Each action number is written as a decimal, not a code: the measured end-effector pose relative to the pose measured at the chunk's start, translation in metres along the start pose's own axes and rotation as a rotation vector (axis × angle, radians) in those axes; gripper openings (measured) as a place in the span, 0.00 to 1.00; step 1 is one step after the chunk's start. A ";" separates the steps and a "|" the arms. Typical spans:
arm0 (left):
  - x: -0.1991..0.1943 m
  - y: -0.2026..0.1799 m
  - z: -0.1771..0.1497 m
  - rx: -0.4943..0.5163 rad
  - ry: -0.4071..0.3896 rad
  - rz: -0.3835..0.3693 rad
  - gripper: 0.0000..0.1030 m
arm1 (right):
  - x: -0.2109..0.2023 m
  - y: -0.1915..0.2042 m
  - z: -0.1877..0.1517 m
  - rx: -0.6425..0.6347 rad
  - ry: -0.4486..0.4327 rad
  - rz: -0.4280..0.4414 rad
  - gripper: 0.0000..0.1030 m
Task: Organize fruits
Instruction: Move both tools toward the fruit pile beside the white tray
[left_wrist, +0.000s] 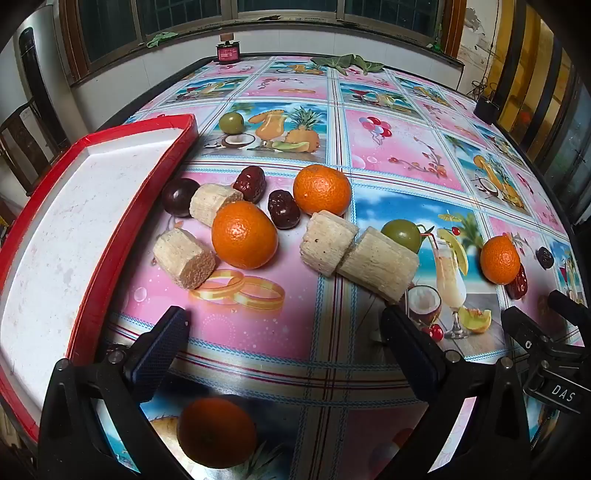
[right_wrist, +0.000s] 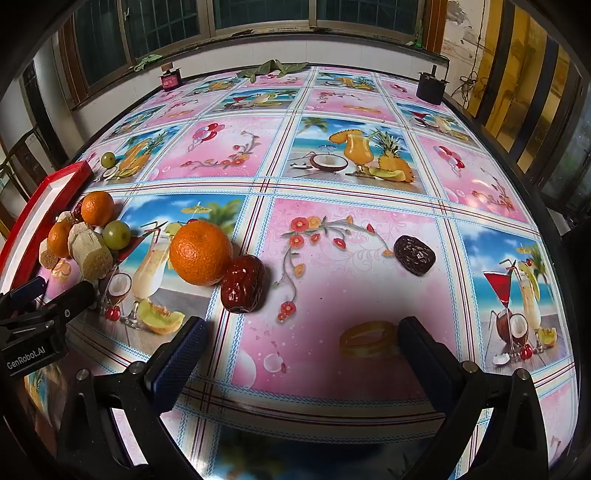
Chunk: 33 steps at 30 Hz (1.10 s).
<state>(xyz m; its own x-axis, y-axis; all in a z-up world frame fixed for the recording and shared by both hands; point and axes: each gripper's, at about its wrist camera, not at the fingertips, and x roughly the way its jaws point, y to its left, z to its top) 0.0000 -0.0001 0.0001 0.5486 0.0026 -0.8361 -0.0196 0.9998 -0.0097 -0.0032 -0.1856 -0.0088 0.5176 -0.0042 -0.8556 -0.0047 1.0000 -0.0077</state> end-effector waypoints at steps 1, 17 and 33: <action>0.000 0.000 0.000 0.000 0.000 -0.001 1.00 | 0.000 0.000 0.000 0.000 -0.002 0.001 1.00; 0.000 0.000 0.000 0.000 0.001 -0.001 1.00 | 0.000 0.000 0.000 0.000 -0.001 -0.001 1.00; -0.015 0.025 0.002 -0.084 -0.031 0.003 1.00 | -0.004 0.003 0.000 -0.030 -0.002 0.017 0.99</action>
<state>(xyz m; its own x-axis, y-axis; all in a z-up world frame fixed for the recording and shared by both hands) -0.0071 0.0247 0.0138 0.5743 0.0076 -0.8186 -0.0908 0.9944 -0.0545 -0.0053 -0.1826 -0.0054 0.5186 0.0133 -0.8549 -0.0397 0.9992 -0.0085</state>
